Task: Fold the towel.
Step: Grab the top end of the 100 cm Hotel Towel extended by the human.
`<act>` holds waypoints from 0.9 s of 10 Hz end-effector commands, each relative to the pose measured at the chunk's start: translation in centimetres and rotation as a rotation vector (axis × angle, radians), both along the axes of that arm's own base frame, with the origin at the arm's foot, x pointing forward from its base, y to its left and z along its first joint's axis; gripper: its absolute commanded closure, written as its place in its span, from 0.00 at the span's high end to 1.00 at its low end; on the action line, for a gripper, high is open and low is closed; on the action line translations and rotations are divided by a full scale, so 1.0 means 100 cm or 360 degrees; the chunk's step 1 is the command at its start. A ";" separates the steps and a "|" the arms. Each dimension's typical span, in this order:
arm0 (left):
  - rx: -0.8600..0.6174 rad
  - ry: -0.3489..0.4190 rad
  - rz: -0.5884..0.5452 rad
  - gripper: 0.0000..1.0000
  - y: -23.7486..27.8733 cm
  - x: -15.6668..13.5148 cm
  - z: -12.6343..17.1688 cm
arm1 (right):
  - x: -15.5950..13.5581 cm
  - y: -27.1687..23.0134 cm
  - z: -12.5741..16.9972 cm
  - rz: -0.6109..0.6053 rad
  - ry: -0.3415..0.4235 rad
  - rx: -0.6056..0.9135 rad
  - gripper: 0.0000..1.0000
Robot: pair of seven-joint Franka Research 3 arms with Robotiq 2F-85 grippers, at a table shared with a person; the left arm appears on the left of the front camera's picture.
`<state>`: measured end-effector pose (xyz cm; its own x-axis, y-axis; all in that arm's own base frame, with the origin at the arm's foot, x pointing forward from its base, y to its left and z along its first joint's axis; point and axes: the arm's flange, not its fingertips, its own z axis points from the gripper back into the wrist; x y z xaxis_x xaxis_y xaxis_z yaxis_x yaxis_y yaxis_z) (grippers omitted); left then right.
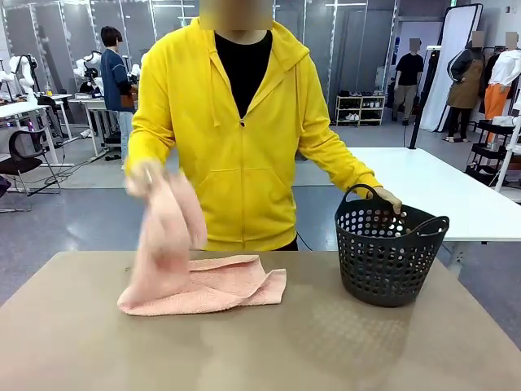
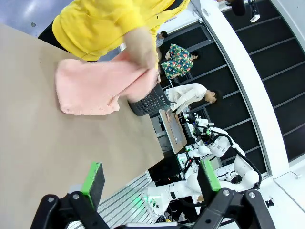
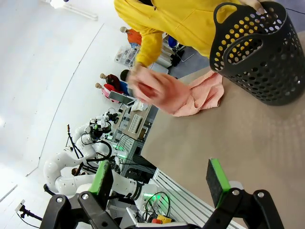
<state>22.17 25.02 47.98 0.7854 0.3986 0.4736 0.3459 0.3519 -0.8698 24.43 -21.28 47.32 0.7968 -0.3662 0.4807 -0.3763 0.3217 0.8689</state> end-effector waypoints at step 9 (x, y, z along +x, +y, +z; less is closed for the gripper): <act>-0.0013 -0.0013 -0.0001 1.00 0.002 0.001 0.003 | -0.001 0.000 0.000 0.0005 -0.0008 0.0009 1.00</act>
